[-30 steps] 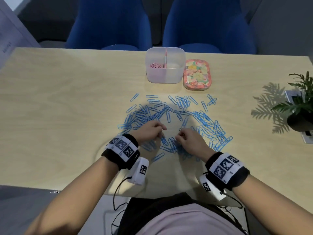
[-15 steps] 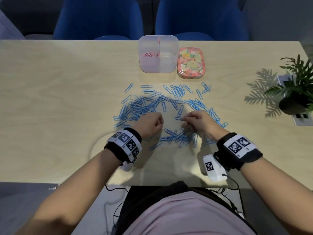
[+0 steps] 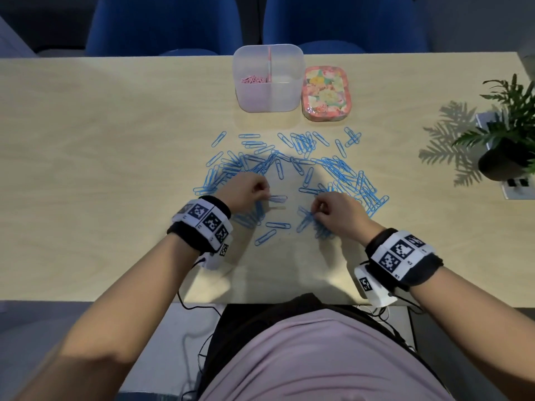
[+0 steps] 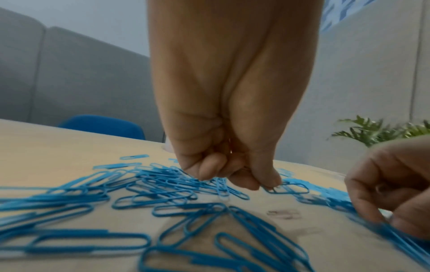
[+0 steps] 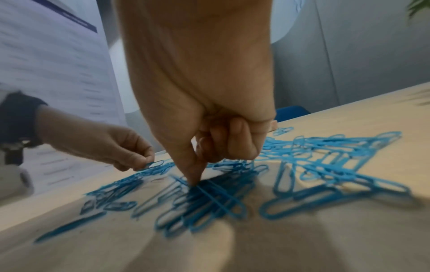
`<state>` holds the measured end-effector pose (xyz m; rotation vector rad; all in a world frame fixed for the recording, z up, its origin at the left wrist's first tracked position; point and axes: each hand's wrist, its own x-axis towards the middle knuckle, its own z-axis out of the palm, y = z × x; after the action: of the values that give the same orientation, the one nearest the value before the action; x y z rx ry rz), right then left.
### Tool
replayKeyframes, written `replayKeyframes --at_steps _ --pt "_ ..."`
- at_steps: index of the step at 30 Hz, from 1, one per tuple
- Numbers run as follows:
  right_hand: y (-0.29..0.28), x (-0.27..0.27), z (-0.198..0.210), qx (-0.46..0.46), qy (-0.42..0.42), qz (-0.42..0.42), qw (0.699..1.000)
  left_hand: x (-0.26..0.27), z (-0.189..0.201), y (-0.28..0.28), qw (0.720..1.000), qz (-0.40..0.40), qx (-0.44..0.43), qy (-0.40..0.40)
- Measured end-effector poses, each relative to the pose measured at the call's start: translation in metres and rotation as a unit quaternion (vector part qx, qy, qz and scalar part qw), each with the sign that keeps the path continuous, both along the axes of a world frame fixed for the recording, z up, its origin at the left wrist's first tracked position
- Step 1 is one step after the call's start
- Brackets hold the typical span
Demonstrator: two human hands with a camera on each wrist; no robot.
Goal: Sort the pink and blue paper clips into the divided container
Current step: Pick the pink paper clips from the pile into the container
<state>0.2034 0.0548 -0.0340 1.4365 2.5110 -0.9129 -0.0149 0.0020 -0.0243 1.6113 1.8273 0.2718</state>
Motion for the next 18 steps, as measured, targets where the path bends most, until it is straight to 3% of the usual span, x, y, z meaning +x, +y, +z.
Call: replayKeyframes --at_steps 5,11,13,15,18 --pt "0.002 -0.018 0.006 0.065 0.086 -0.043 0.993 -0.010 0.004 -0.001 0.996 0.042 -0.022 -0.077" --pt "0.007 -0.058 0.006 0.000 0.088 0.028 0.996 -0.010 0.005 0.002 0.990 0.078 -0.017 -0.118" --pt "0.009 -0.065 0.002 0.003 0.067 0.040 0.997 -0.012 0.004 0.002 0.992 0.096 0.008 -0.082" --pt "0.009 -0.068 -0.004 0.000 0.047 0.059 0.997 -0.015 0.003 0.001 0.994 0.110 0.022 0.003" --pt "0.007 -0.062 -0.009 -0.050 0.016 0.096 0.994 -0.018 0.000 0.000 0.990 0.121 0.029 0.071"
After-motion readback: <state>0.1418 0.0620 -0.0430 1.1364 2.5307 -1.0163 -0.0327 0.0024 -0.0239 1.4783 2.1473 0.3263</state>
